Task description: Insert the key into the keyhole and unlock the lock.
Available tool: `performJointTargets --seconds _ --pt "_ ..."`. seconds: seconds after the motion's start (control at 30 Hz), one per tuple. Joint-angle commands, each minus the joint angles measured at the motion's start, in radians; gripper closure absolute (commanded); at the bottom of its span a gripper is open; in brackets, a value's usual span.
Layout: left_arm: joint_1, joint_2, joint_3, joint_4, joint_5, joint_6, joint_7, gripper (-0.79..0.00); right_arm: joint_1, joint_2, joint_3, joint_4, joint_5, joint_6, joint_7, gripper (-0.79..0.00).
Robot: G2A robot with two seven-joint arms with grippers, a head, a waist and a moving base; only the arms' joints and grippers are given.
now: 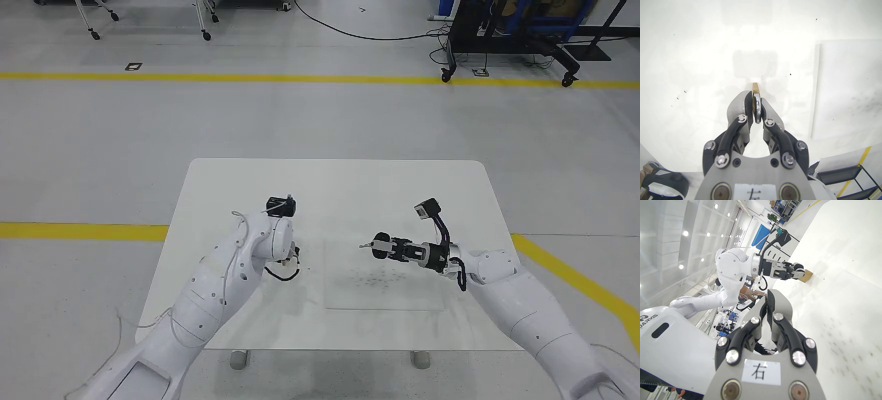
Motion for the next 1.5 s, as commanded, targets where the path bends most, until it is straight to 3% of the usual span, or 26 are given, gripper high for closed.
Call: performJointTargets --seconds 0.0,0.3,0.9,1.03,1.17,1.47 --pt "0.001 -0.001 -0.001 0.001 0.002 -0.002 -0.002 0.0 0.0 0.0 0.0 0.0 0.0 0.0 0.0 0.0" --pt "0.01 -0.003 -0.011 -0.002 0.017 -0.013 -0.017 0.0 0.0 0.0 0.0 0.0 0.0 0.0 0.0 0.0" --pt "0.027 -0.008 -0.03 -0.025 0.057 -0.022 -0.038 -0.074 0.0 0.0 0.0 0.0 0.0 0.0 0.0 0.0" --pt "0.031 -0.008 -0.035 -0.028 0.065 -0.023 -0.043 -0.068 0.0 0.0 0.0 0.0 0.0 0.0 0.0 0.0" --pt "0.037 -0.008 -0.044 -0.038 0.078 -0.022 -0.05 0.0 0.0 0.0 0.0 0.0 0.0 0.0 0.0 0.0" --pt "0.065 -0.004 -0.062 -0.066 0.1 -0.042 -0.059 0.0 0.0 0.0 0.0 0.0 0.0 0.0 0.0 0.0"
